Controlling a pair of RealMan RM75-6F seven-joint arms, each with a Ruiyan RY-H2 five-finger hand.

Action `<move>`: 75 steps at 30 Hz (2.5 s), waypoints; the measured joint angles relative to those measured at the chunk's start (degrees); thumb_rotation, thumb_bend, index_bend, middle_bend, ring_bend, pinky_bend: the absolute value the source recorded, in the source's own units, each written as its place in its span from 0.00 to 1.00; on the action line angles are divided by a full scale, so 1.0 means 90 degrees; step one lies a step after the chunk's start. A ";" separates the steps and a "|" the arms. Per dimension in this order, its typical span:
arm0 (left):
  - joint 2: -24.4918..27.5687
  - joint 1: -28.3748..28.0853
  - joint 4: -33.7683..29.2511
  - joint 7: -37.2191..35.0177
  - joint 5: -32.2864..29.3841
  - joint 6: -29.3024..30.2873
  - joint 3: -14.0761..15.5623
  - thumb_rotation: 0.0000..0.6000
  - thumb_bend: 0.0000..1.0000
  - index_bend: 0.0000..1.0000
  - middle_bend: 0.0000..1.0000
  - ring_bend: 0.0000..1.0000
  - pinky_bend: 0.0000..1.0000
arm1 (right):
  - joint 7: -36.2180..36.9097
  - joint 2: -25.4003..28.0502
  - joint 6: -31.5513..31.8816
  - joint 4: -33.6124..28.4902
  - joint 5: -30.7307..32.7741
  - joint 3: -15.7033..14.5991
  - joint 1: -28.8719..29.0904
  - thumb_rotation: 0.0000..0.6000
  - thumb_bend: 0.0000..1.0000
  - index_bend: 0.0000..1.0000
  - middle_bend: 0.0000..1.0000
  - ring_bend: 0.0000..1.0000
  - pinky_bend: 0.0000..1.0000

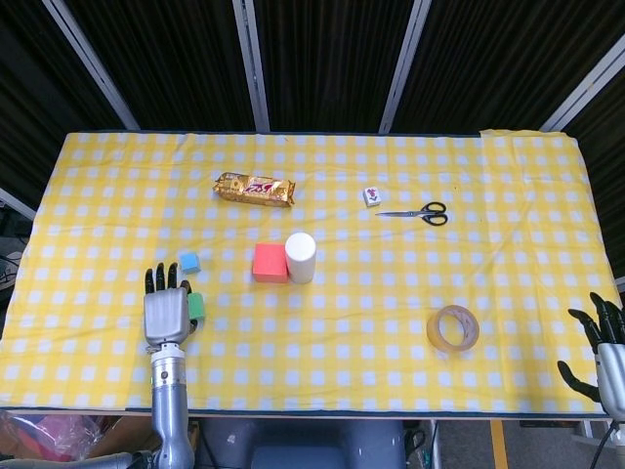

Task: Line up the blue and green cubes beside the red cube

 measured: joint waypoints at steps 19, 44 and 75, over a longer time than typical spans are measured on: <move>0.1470 -0.1225 -0.1052 0.0558 -0.2112 -0.1484 -0.1241 1.00 0.43 0.48 0.09 0.00 0.00 | -0.0029 0.0027 -0.0011 -0.0115 0.0009 -0.0022 -0.0037 1.00 0.32 0.21 0.00 0.00 0.00; 0.1226 -0.2394 0.0030 0.0180 -0.2700 -0.1662 -0.0860 1.00 0.43 0.48 0.09 0.00 0.00 | 0.0047 0.0059 -0.0105 -0.0126 0.0131 0.0026 -0.0013 1.00 0.32 0.21 0.00 0.00 0.00; 0.1374 -0.2825 0.0509 -0.0175 -0.2988 -0.1794 -0.0449 1.00 0.43 0.48 0.08 0.00 0.00 | 0.0040 0.0069 -0.0151 -0.0158 0.0161 0.0052 0.0015 1.00 0.32 0.21 0.00 0.00 0.00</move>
